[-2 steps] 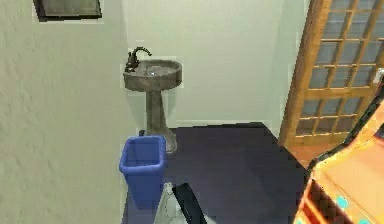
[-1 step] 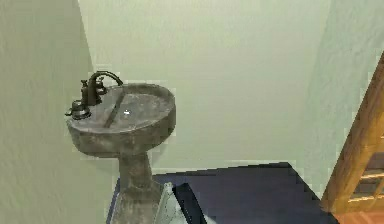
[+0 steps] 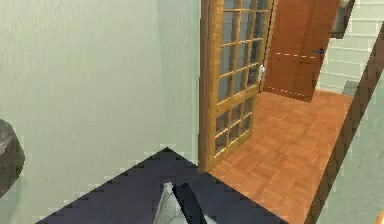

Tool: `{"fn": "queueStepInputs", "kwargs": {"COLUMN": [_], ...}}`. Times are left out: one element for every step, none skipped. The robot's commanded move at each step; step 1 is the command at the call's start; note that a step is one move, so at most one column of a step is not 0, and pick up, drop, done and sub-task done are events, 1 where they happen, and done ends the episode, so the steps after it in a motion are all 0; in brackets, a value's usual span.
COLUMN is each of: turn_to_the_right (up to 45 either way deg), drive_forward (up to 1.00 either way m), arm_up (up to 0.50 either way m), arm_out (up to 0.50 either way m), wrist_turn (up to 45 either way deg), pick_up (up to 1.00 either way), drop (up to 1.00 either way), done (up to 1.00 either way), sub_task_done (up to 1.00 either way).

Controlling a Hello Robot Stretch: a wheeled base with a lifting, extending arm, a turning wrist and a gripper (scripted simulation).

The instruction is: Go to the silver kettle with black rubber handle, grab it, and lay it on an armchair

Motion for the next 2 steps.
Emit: {"fn": "queueStepInputs", "kwargs": {"turn_to_the_right": [0.0,24.0], "drive_forward": [0.20,0.00], "arm_up": [0.00,0.00], "arm_out": [0.00,0.00], "wrist_turn": [0.0,0.0], "pick_up": [0.00,0.00], "drop": [0.00,0.00], "done": [0.00,0.00], "sub_task_done": [0.00,0.00]}}
